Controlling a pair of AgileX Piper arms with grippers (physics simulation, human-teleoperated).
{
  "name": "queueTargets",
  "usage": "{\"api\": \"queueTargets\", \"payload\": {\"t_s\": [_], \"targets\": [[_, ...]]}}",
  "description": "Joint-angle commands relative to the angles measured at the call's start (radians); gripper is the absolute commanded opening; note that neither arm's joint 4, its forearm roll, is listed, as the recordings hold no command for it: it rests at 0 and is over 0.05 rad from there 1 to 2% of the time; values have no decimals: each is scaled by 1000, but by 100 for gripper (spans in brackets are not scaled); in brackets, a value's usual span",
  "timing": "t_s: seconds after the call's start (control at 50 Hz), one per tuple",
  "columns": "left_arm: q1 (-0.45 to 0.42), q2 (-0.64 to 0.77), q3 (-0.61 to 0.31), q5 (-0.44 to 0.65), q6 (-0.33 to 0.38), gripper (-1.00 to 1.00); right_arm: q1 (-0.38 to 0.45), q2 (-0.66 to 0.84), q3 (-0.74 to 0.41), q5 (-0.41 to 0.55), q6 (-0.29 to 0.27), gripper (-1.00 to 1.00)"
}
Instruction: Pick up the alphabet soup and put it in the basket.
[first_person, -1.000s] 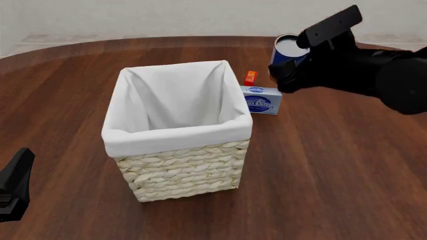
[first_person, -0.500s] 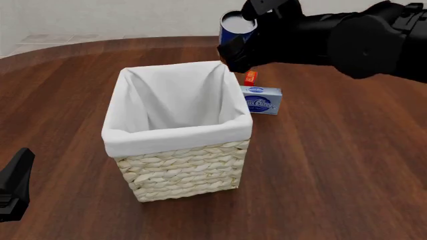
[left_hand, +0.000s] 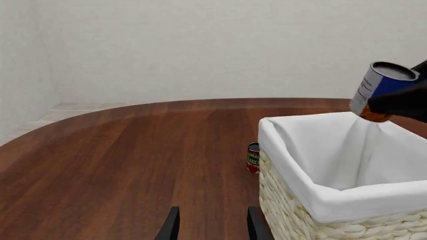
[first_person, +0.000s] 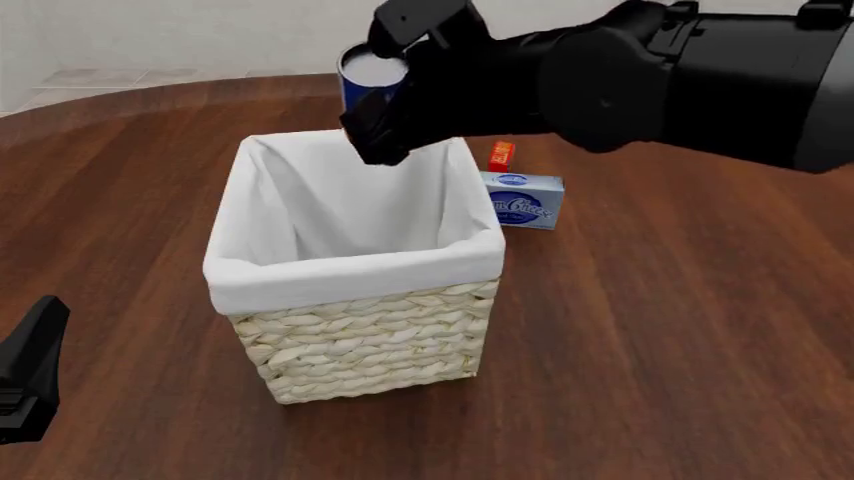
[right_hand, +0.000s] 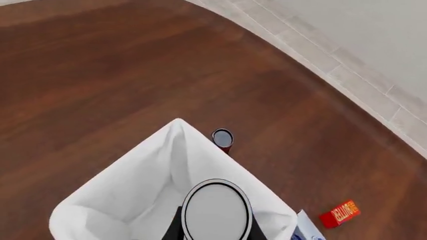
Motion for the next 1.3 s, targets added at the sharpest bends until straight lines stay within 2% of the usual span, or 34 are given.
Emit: {"api": "queueTargets", "payload": {"t_s": [0.02, 0.28, 0.42, 0.56, 0.6, 0.64, 1.04, 1.3], "targets": [[0, 0, 0, 0, 0, 100, 48, 65, -83, 59, 20, -100], [0, 0, 0, 0, 0, 100, 59, 121, -158, 143, 49, -100], [0, 0, 0, 0, 0, 100, 46, 163, -211, 205, 19, -100], [0, 0, 0, 0, 0, 100, 53, 194, -261, 306, -7, -100], [0, 0, 0, 0, 0, 100, 45, 198, -266, 314, -38, -100], [0, 0, 0, 0, 0, 100, 49, 194, -275, 321, -13, -100], [0, 0, 0, 0, 0, 100, 57, 261, -282, 382, -55, -100], [0, 0, 0, 0, 0, 100, 84, 268, -247, 391, -55, -100]]}}
